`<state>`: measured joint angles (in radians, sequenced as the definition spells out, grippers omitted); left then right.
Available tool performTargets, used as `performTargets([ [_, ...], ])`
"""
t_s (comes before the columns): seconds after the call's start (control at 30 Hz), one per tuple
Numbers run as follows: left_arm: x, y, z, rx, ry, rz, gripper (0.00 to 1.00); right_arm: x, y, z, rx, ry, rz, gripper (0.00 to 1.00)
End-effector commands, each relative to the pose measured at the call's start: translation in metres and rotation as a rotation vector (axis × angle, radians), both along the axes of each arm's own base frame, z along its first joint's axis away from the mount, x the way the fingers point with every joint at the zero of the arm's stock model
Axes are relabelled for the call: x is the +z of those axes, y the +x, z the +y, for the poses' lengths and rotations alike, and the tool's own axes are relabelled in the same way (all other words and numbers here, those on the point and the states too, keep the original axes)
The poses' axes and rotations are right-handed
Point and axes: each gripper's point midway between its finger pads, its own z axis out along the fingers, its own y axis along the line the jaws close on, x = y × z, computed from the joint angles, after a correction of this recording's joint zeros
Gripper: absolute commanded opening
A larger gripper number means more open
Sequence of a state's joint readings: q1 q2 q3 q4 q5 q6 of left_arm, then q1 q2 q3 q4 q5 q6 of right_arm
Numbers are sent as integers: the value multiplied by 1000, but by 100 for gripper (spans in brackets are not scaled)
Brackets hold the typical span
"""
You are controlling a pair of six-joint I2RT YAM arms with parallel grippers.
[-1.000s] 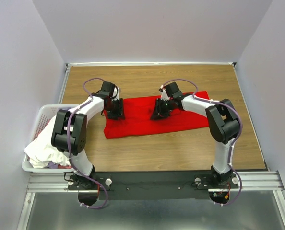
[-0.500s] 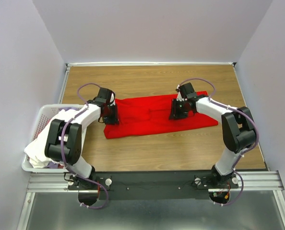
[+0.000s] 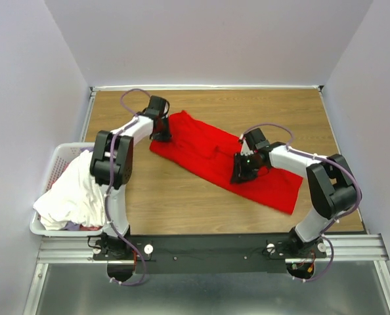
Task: Fold and stack the t-shirts
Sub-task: Fold the tshirt
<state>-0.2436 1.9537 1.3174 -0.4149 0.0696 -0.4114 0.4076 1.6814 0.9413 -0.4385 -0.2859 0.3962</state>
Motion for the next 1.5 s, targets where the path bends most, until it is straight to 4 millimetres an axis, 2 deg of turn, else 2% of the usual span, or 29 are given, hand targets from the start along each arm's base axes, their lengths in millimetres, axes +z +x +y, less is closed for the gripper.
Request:
performTargets([
  [0.0, -23, 57, 6, 10, 134, -22, 28, -2, -75, 22, 129, 92, 241, 43],
  [0.03, -38, 59, 4, 2, 150, 25, 28, 8, -79, 33, 160, 147, 256, 45],
  [0.07, -11, 91, -5, 0, 134, -53, 29, 15, -82, 41, 195, 166, 252, 45],
  [0.13, -11, 106, -10, -5, 149, -55, 32, 36, -72, 56, 230, 200, 215, 48],
  [0.17, 0, 116, -12, -4, 144, -83, 40, 43, -65, 60, 249, 208, 190, 49],
  [0.2, 24, 134, -16, -7, 137, -149, 46, 48, -59, 62, 261, 207, 172, 50],
  [0.23, 40, 141, -17, -6, 132, -189, 56, 63, -38, 68, 281, 201, 90, 50],
  [0.3, 67, 148, -14, 1, 139, -252, 66, 67, -18, 73, 290, 188, 44, 51],
  [0.33, 97, 148, -13, 10, 131, -309, 68, 71, -5, 77, 296, 189, 19, 51],
  [0.4, 113, 141, -6, 34, 138, -350, 75, 92, 26, 92, 327, 225, -63, 51],
  [0.43, 156, 139, -3, 58, 116, -445, 75, 78, 36, 96, 335, 222, -42, 50],
  [0.47, 148, 125, 2, 67, 128, -429, 75, 95, 56, 106, 351, 255, -97, 49],
  [0.5, 159, 119, 9, 93, 132, -458, 75, 93, 67, 111, 357, 266, -102, 48],
  [0.53, 196, 106, 14, 122, 109, -529, 75, 92, 77, 116, 362, 281, -109, 47],
  [0.57, 189, 94, 18, 130, 112, -529, 75, 92, 97, 127, 369, 316, -125, 44],
  [0.6, 224, 82, 20, 144, 80, -610, 75, 97, 106, 137, 385, 368, -136, 42],
  [0.67, 231, 63, 24, 144, 72, -629, 75, 101, 126, 152, 392, 432, -150, 41],
  [0.7, 231, 44, 26, 136, 64, -635, 75, 101, 146, 164, 402, 465, -177, 40],
  [0.77, 230, 26, 26, 123, 53, -635, 75, 98, 159, 178, 407, 517, -168, 40],
  [0.8, 226, 9, 26, 111, 48, -630, 75, 90, 176, 188, 409, 534, -187, 40],
  [0.87, 222, -5, 28, 107, 38, -630, 75, 82, 187, 195, 396, 558, -182, 40],
  [0.9, 207, -16, 28, 104, 35, -602, 75, 59, 193, 198, 384, 557, -162, 40],
  [0.93, 215, -25, 29, 106, 20, -624, 75, 58, 200, 200, 380, 562, -179, 41],
  [0.97, 201, -34, 29, 98, 15, -598, 75, 49, 210, 197, 351, 560, -182, 41],
  [1.03, 205, -45, 30, 99, -5, -616, 75, 23, 218, 191, 309, 557, -153, 41],
  [1.2, 190, -65, 32, 100, -24, -589, 75, -11, 261, 140, 122, 502, -163, 42],
  [1.33, 184, -69, 29, 89, -35, -569, 75, -25, 299, 77, -86, 442, -183, 44],
  [1.37, 183, -68, 28, 90, -37, -566, 75, -23, 315, 49, -171, 414, -203, 44],
  [1.47, 183, -66, 26, 83, -43, -563, 75, -16, 330, 12, -249, 409, -236, 45],
])
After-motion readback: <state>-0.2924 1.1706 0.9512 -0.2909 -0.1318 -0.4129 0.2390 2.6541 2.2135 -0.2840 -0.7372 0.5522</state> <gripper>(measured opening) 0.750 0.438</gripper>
